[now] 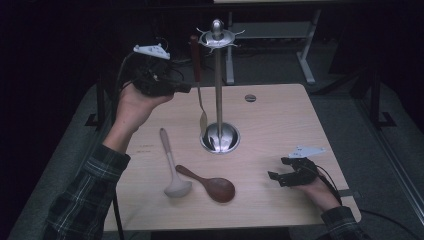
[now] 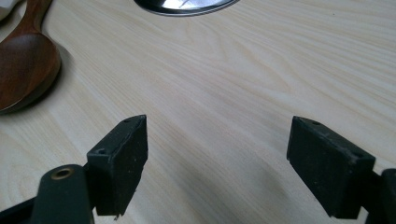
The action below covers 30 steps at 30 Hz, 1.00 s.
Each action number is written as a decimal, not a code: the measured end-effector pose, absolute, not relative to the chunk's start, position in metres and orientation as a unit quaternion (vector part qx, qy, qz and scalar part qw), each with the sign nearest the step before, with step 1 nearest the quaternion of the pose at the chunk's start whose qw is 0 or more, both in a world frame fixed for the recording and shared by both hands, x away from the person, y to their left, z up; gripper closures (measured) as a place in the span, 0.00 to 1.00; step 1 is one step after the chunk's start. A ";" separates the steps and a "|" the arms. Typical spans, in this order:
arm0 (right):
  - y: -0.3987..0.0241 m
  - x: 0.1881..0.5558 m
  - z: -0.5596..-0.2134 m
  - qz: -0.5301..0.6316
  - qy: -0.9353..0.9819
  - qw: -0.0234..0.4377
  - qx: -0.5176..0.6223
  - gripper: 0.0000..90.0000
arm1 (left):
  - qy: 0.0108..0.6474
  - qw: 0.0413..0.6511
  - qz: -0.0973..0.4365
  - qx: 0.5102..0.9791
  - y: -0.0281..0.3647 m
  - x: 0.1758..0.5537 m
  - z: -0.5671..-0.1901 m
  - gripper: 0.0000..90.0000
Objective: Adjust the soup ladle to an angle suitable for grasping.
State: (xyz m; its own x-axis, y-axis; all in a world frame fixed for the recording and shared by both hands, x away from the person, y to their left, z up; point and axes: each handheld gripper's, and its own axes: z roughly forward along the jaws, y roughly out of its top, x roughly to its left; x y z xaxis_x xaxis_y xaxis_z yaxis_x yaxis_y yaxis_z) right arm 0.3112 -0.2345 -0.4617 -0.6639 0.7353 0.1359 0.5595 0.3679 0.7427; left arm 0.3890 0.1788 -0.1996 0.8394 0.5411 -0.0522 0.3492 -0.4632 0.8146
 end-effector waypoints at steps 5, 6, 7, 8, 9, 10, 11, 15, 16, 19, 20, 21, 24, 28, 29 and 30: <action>-0.234 0.311 -0.462 0.399 0.822 0.109 0.392 0.22 | 0.258 0.438 0.099 0.855 0.184 0.380 -0.225 1.00; -0.235 0.311 -0.462 0.399 0.821 0.110 0.392 0.22 | 0.260 0.436 0.098 0.856 0.185 0.378 -0.229 1.00; -0.235 0.311 -0.462 0.400 0.820 0.110 0.393 0.22 | 0.261 0.434 0.096 0.857 0.185 0.376 -0.234 1.00; -0.235 0.311 -0.462 0.401 0.820 0.110 0.393 0.22 | 0.260 0.430 0.099 0.859 0.187 0.375 -0.239 1.00; -0.235 0.311 -0.462 0.400 0.821 0.110 0.393 0.22 | 0.263 0.429 0.094 0.859 0.187 0.373 -0.244 0.99; -0.235 0.311 -0.463 0.400 0.821 0.112 0.391 0.22 | 0.265 0.427 0.094 0.859 0.188 0.372 -0.249 0.99; -0.235 0.311 -0.463 0.398 0.822 0.111 0.392 0.22 | 0.269 0.426 0.092 0.859 0.189 0.371 -0.254 0.99; -0.234 0.312 -0.464 0.397 0.823 0.110 0.392 0.22 | 0.285 0.419 0.080 0.859 0.192 0.367 -0.271 0.98; -0.233 0.312 -0.464 0.397 0.823 0.110 0.391 0.22 | 0.282 0.414 0.069 0.863 0.196 0.363 -0.283 0.98; -0.233 0.311 -0.464 0.398 0.823 0.109 0.391 0.22 | 0.279 0.405 0.061 0.869 0.200 0.359 -0.296 0.99; -0.233 0.311 -0.464 0.397 0.823 0.109 0.391 0.22 | 0.280 0.397 0.056 0.872 0.203 0.354 -0.309 1.00; -0.233 0.311 -0.464 0.397 0.823 0.109 0.390 0.22 | 0.281 0.392 0.053 0.875 0.204 0.351 -0.315 1.00; -0.232 0.311 -0.464 0.397 0.824 0.107 0.389 0.22 | 0.282 0.378 0.055 0.880 0.207 0.344 -0.333 1.00; -0.232 0.311 -0.464 0.396 0.825 0.108 0.387 0.22 | 0.285 0.360 0.061 0.886 0.209 0.336 -0.354 1.00; -0.232 0.311 -0.464 0.396 0.826 0.108 0.387 0.22 | 0.286 0.358 0.065 0.887 0.210 0.334 -0.359 1.00; -0.232 0.311 -0.464 0.396 0.826 0.108 0.387 0.22 | 0.284 0.356 0.069 0.888 0.210 0.332 -0.364 1.00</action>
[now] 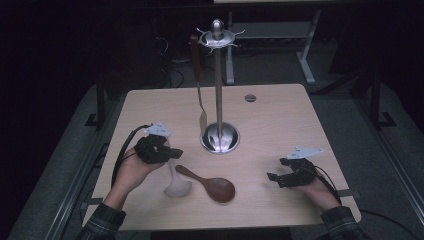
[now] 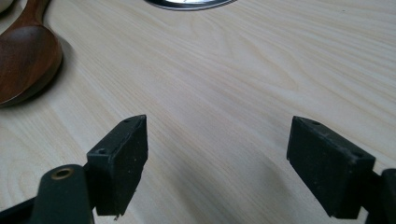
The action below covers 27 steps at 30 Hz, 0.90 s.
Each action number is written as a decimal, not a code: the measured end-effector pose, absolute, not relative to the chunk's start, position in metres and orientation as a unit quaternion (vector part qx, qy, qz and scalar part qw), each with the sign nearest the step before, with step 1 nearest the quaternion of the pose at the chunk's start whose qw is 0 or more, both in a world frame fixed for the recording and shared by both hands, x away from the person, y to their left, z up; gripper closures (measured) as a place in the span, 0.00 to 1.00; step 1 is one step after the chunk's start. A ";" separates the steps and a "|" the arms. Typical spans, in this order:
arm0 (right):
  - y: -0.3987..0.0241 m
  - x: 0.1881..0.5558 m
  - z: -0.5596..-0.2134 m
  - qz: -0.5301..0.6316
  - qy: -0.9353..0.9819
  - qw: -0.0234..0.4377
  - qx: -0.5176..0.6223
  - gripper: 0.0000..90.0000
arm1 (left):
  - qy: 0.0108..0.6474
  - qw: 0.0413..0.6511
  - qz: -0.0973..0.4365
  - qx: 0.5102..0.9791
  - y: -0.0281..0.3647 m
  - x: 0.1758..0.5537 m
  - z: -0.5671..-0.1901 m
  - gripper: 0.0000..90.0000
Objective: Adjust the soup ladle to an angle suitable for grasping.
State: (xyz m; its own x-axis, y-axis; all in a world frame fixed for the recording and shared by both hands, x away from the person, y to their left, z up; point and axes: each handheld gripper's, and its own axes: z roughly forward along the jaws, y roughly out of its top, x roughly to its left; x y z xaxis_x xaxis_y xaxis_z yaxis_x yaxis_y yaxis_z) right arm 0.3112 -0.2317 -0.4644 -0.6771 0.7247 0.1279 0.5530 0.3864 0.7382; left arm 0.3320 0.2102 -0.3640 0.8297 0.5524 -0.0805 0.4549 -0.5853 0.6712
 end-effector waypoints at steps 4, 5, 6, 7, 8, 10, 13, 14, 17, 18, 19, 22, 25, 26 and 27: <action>-0.232 0.312 -0.465 0.395 0.826 0.111 0.386 0.22 | 0.294 0.352 0.064 0.886 0.211 0.328 -0.385 1.00; -0.232 0.312 -0.465 0.395 0.826 0.111 0.385 0.22 | 0.296 0.349 0.062 0.887 0.212 0.328 -0.391 1.00; -0.232 0.312 -0.465 0.395 0.827 0.111 0.385 0.22 | 0.293 0.341 0.061 0.891 0.212 0.329 -0.395 1.00; -0.232 0.312 -0.465 0.394 0.829 0.112 0.382 0.22 | 0.296 0.342 0.057 0.890 0.212 0.328 -0.401 1.00; -0.231 0.311 -0.465 0.394 0.827 0.110 0.386 0.22 | 0.300 0.343 0.051 0.889 0.212 0.328 -0.405 1.00; -0.231 0.311 -0.465 0.393 0.827 0.110 0.386 0.22 | 0.296 0.340 0.052 0.891 0.211 0.327 -0.414 1.00; -0.232 0.312 -0.466 0.390 0.829 0.112 0.385 0.22 | 0.291 0.326 0.054 0.898 0.207 0.327 -0.422 1.00; -0.232 0.312 -0.466 0.389 0.830 0.112 0.384 0.22 | 0.287 0.321 0.057 0.901 0.206 0.326 -0.424 1.00; -0.231 0.312 -0.466 0.388 0.832 0.112 0.380 0.22 | 0.286 0.317 0.055 0.903 0.204 0.326 -0.430 1.00; -0.231 0.312 -0.466 0.387 0.833 0.112 0.380 0.22 | 0.284 0.311 0.056 0.905 0.204 0.326 -0.432 1.00; -0.231 0.312 -0.467 0.386 0.833 0.113 0.379 0.22 | 0.286 0.309 0.055 0.905 0.204 0.326 -0.434 1.00; -0.230 0.312 -0.467 0.385 0.835 0.113 0.378 0.22 | 0.290 0.303 0.053 0.906 0.206 0.327 -0.439 1.00; -0.230 0.312 -0.467 0.386 0.834 0.112 0.377 0.22 | 0.296 0.302 0.052 0.905 0.207 0.328 -0.442 1.00; -0.230 0.312 -0.467 0.386 0.834 0.112 0.377 0.22 | 0.296 0.299 0.051 0.906 0.207 0.328 -0.443 1.00; -0.230 0.312 -0.467 0.386 0.834 0.113 0.377 0.22 | 0.297 0.300 0.052 0.905 0.207 0.328 -0.444 1.00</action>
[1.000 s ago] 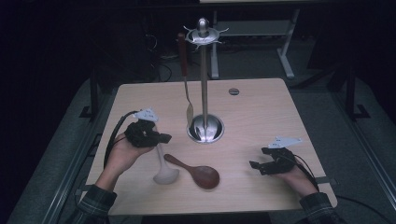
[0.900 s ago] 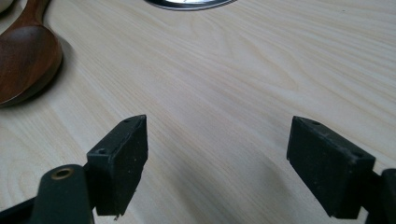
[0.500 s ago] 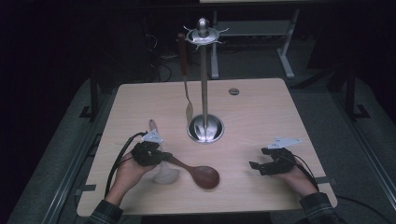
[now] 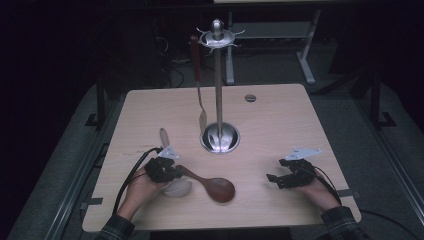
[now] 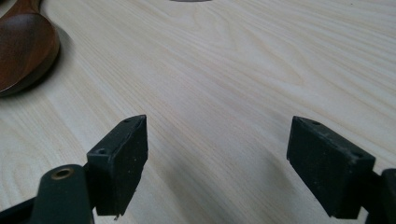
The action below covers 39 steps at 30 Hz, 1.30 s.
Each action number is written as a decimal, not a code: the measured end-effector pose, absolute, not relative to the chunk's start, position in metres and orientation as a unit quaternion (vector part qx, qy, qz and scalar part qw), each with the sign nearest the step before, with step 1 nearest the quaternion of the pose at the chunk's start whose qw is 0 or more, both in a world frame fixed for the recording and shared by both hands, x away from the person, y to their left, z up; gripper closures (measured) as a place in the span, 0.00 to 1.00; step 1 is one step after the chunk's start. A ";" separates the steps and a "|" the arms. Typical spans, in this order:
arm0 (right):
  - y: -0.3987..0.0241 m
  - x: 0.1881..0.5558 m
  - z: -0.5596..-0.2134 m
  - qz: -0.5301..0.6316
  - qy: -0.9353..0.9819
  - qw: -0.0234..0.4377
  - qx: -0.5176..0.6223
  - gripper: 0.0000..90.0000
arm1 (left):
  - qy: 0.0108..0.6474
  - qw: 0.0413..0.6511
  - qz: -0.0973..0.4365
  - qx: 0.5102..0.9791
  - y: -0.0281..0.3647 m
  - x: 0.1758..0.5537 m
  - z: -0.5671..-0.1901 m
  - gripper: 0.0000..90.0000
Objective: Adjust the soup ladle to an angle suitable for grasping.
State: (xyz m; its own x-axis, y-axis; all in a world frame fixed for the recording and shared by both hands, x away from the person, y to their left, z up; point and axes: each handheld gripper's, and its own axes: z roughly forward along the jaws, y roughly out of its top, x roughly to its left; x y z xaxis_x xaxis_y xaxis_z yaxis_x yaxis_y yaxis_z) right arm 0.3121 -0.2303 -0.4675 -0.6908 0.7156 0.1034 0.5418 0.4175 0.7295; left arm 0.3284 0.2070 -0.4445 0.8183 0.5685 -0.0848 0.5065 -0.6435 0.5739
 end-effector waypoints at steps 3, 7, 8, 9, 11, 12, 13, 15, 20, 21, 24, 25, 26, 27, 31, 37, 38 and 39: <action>-0.230 0.312 -0.467 0.386 0.835 0.112 0.376 0.22 | 0.296 0.295 0.052 0.907 0.205 0.329 -0.448 1.00; -0.229 0.312 -0.467 0.383 0.836 0.111 0.376 0.22 | 0.297 0.287 0.051 0.909 0.204 0.329 -0.449 1.00; -0.229 0.312 -0.467 0.384 0.836 0.110 0.376 0.22 | 0.298 0.284 0.051 0.910 0.204 0.328 -0.448 1.00; -0.230 0.312 -0.467 0.384 0.837 0.110 0.375 0.22 | 0.300 0.285 0.051 0.909 0.205 0.328 -0.448 1.00; -0.230 0.312 -0.467 0.385 0.835 0.111 0.376 0.22 | 0.297 0.279 0.049 0.912 0.207 0.327 -0.448 1.00; -0.230 0.312 -0.467 0.385 0.835 0.112 0.376 0.22 | 0.297 0.276 0.046 0.913 0.208 0.327 -0.447 1.00; -0.231 0.312 -0.467 0.385 0.835 0.112 0.376 0.22 | 0.299 0.274 0.045 0.913 0.210 0.326 -0.447 1.00; -0.231 0.312 -0.468 0.383 0.835 0.113 0.377 0.22 | 0.303 0.270 0.040 0.913 0.212 0.322 -0.446 1.00; -0.230 0.312 -0.468 0.380 0.837 0.113 0.377 0.22 | 0.305 0.261 0.041 0.915 0.222 0.316 -0.445 1.00; -0.230 0.312 -0.468 0.380 0.838 0.113 0.376 0.22 | 0.305 0.255 0.040 0.917 0.224 0.315 -0.444 1.00; -0.230 0.312 -0.468 0.379 0.838 0.113 0.376 0.22 | 0.310 0.252 0.043 0.916 0.232 0.311 -0.444 1.00; -0.230 0.312 -0.468 0.379 0.838 0.113 0.377 0.22 | 0.315 0.253 0.041 0.914 0.235 0.309 -0.444 1.00; -0.230 0.311 -0.468 0.379 0.838 0.113 0.377 0.22 | 0.316 0.250 0.042 0.914 0.239 0.308 -0.444 1.00; -0.230 0.311 -0.468 0.379 0.838 0.112 0.377 0.22 | 0.319 0.251 0.043 0.913 0.242 0.307 -0.444 1.00; -0.230 0.312 -0.468 0.379 0.837 0.113 0.379 0.22 | 0.338 0.253 0.045 0.905 0.255 0.301 -0.444 1.00; -0.229 0.312 -0.468 0.378 0.838 0.112 0.377 0.22 | 0.361 0.251 0.046 0.897 0.277 0.295 -0.443 1.00; -0.229 0.312 -0.468 0.379 0.838 0.112 0.377 0.22 | 0.363 0.251 0.047 0.896 0.281 0.295 -0.443 1.00; -0.229 0.311 -0.468 0.379 0.838 0.112 0.377 0.22 | 0.366 0.250 0.046 0.895 0.285 0.294 -0.443 1.00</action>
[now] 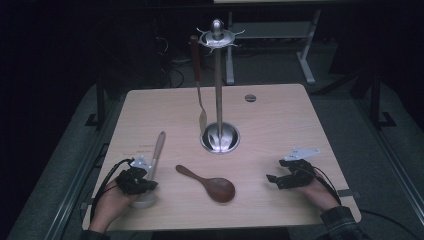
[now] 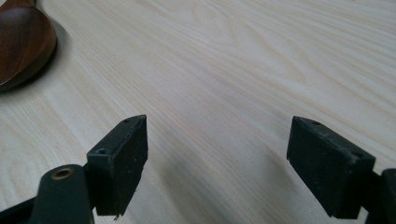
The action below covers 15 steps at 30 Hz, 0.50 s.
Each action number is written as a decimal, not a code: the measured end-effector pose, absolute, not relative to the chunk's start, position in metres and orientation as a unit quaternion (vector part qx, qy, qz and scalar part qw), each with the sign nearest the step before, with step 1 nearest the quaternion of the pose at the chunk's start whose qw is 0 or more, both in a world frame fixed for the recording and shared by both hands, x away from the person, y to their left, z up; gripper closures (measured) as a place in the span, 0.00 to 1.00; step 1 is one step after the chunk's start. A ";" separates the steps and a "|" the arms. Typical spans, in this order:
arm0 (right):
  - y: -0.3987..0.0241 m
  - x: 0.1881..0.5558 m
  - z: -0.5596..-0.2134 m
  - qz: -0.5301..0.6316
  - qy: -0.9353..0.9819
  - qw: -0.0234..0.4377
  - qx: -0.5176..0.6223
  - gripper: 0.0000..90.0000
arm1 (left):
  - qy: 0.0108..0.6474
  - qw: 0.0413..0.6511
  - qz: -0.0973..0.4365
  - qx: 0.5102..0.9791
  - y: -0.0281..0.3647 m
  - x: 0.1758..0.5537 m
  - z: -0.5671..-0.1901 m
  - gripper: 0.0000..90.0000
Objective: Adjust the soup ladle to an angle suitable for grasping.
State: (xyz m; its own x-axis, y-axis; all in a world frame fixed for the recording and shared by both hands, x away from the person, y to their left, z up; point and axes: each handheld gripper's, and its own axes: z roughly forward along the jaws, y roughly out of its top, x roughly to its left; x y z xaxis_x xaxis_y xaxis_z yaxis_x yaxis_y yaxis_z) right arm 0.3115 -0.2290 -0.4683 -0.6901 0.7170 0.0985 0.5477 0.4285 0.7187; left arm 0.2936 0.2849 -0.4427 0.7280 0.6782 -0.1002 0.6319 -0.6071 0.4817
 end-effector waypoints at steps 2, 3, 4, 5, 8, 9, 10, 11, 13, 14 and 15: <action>-0.229 0.311 -0.468 0.377 0.838 0.112 0.378 0.22 | 0.374 0.249 0.047 0.892 0.293 0.292 -0.442 1.00; -0.229 0.312 -0.469 0.377 0.838 0.112 0.378 0.22 | 0.377 0.248 0.049 0.891 0.297 0.291 -0.442 1.00; -0.229 0.312 -0.469 0.378 0.838 0.113 0.377 0.22 | 0.382 0.247 0.049 0.889 0.300 0.290 -0.442 1.00; -0.229 0.312 -0.469 0.378 0.838 0.113 0.377 0.22 | 0.387 0.251 0.049 0.886 0.303 0.289 -0.442 1.00; -0.229 0.312 -0.469 0.376 0.839 0.111 0.377 0.22 | 0.390 0.252 0.047 0.884 0.307 0.288 -0.443 1.00; -0.228 0.312 -0.469 0.376 0.839 0.109 0.378 0.22 | 0.390 0.250 0.046 0.885 0.308 0.288 -0.442 1.00; -0.228 0.312 -0.469 0.376 0.839 0.109 0.378 0.22 | 0.390 0.250 0.046 0.885 0.308 0.288 -0.442 1.00; -0.228 0.312 -0.469 0.378 0.839 0.111 0.375 0.22 | 0.388 0.249 0.046 0.886 0.306 0.289 -0.441 1.00; -0.228 0.312 -0.468 0.379 0.839 0.110 0.375 0.22 | 0.386 0.253 0.045 0.886 0.306 0.289 -0.440 1.00; -0.228 0.312 -0.469 0.379 0.839 0.110 0.375 0.22 | 0.384 0.261 0.046 0.884 0.306 0.291 -0.437 1.00; -0.228 0.312 -0.469 0.378 0.840 0.111 0.374 0.22 | 0.385 0.266 0.047 0.882 0.306 0.293 -0.436 1.00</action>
State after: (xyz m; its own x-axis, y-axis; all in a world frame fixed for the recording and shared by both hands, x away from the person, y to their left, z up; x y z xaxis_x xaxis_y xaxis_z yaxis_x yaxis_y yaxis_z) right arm 0.3121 -0.2277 -0.4687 -0.6958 0.7117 0.0966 0.5443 0.4348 0.7174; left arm 0.2930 0.3059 -0.4356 0.6986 0.7048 -0.1230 0.6551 -0.5610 0.5062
